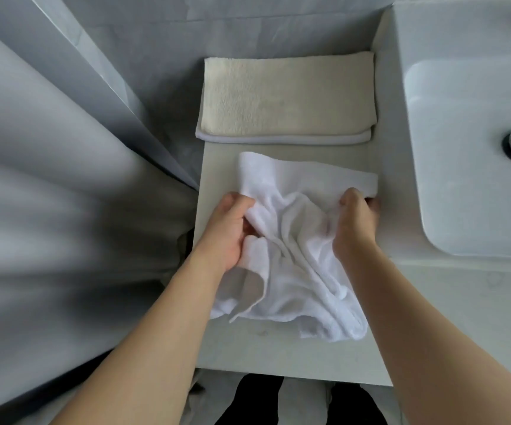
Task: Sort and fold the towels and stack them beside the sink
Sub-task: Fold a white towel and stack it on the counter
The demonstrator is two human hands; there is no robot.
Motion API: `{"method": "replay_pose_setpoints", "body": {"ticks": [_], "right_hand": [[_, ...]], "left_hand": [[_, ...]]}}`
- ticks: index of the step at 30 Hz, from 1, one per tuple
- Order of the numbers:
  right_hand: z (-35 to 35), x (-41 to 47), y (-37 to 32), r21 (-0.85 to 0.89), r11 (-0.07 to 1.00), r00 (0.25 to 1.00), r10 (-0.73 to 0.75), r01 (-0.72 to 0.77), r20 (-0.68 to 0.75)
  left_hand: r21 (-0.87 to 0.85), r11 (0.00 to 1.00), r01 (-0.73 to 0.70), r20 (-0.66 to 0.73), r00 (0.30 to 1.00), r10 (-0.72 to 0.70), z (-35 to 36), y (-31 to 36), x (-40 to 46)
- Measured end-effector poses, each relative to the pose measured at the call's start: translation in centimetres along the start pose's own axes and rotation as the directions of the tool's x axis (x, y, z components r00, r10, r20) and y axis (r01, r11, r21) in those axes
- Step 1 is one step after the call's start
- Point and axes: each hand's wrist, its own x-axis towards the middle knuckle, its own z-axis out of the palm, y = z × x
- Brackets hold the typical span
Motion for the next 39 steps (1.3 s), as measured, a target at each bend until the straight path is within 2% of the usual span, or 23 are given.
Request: {"method": "replay_pose_setpoints", "body": {"ticks": [3, 6, 7, 9, 11, 13, 17, 19, 21, 23, 26, 29, 31, 32, 33, 34, 36, 37, 38, 39], "right_hand": [[-0.1, 0.7, 0.1, 0.005, 1.000, 1.000, -0.024, 0.024, -0.020], [0.6, 1.1, -0.7, -0.002, 0.994, 0.994, -0.111, 0.111, -0.018], [0.9, 1.0, -1.2, 0.001, 0.988, 0.988, -0.156, 0.156, -0.006], [1.6, 0.8, -2.3, 0.024, 0.963, 0.962, -0.271, 0.270, 0.019], [2.3, 0.7, -3.2, 0.005, 0.921, 0.921, -0.391, 0.391, 0.009], [3.5, 1.3, -4.5, -0.070, 0.881, 0.882, -0.471, 0.468, -0.029], [6.2, 4.2, -7.4, -0.359, 0.784, 0.828, -0.558, 0.506, -0.051], [7.6, 6.2, -8.7, -0.524, 0.694, 0.812, -0.584, 0.494, -0.008], [9.1, 7.7, -9.7, -0.596, 0.634, 0.804, -0.593, 0.492, 0.032], [10.5, 8.6, -10.6, -0.602, 0.598, 0.766, -0.641, 0.528, 0.035], [11.9, 9.5, -10.8, -0.637, 0.512, 0.661, -0.751, 0.577, -0.006], [12.9, 11.0, -9.6, -0.730, 0.439, 0.648, -0.762, 0.524, 0.007], [13.5, 12.3, -9.1, -0.796, 0.338, 0.660, -0.745, 0.502, 0.099], [13.7, 12.9, -8.9, -0.820, 0.260, 0.654, -0.736, 0.510, 0.174], [13.8, 13.4, -8.7, -0.829, 0.166, 0.624, -0.739, 0.534, 0.254], [13.9, 13.8, -8.4, -0.817, 0.062, 0.562, -0.756, 0.574, 0.337], [14.0, 14.3, -7.4, -0.756, -0.150, 0.408, -0.767, 0.637, 0.495], [14.0, 14.6, -6.8, -0.726, -0.241, 0.358, -0.744, 0.644, 0.565], [13.8, 14.9, -6.3, -0.714, -0.292, 0.344, -0.721, 0.637, 0.602], [13.6, 15.2, -6.0, -0.745, -0.274, 0.397, -0.707, 0.609, 0.585]], "left_hand": [[-0.050, 0.986, -0.157, -0.059, 0.986, 0.154, -1.8, 0.8, 0.0], [-0.228, 0.960, -0.165, 0.014, 0.985, 0.173, -1.8, 2.4, 0.4], [-0.213, 0.964, -0.162, 0.036, 0.984, 0.174, -1.3, 2.9, 0.8], [0.024, 0.974, -0.223, -0.017, 0.975, 0.224, -0.3, 3.7, 1.5], [0.298, 0.891, -0.341, -0.120, 0.913, 0.390, 0.4, 4.7, 2.1], [0.487, 0.775, -0.403, -0.184, 0.820, 0.542, 0.4, 6.6, 2.4], [0.693, 0.594, -0.409, -0.222, 0.663, 0.715, 0.1, 11.0, 4.7], [0.685, 0.608, -0.401, -0.273, 0.632, 0.725, 1.0, 13.1, 7.0], [0.584, 0.698, -0.415, -0.350, 0.646, 0.678, 1.8, 15.3, 9.9], [0.538, 0.737, -0.409, -0.368, 0.672, 0.642, 2.5, 17.0, 12.9], [0.647, 0.669, -0.366, -0.281, 0.701, 0.656, 3.4, 18.0, 16.5], [0.766, 0.560, -0.316, -0.187, 0.724, 0.664, 3.3, 17.2, 19.7], [0.865, 0.421, -0.274, -0.119, 0.704, 0.701, 2.7, 15.5, 21.3], [0.906, 0.332, -0.262, -0.079, 0.666, 0.742, 2.5, 14.5, 21.7], [0.932, 0.253, -0.260, -0.041, 0.618, 0.785, 2.5, 13.6, 22.0], [0.943, 0.205, -0.261, -0.020, 0.573, 0.819, 2.6, 12.9, 22.3], [0.944, 0.193, -0.267, -0.028, 0.519, 0.854, 2.8, 12.3, 22.7], [0.942, 0.194, -0.275, -0.029, 0.507, 0.861, 2.7, 12.2, 22.9], [0.939, 0.192, -0.286, -0.026, 0.496, 0.868, 2.5, 12.1, 23.0], [0.937, 0.185, -0.296, -0.020, 0.484, 0.875, 2.4, 12.1, 23.0]]}}
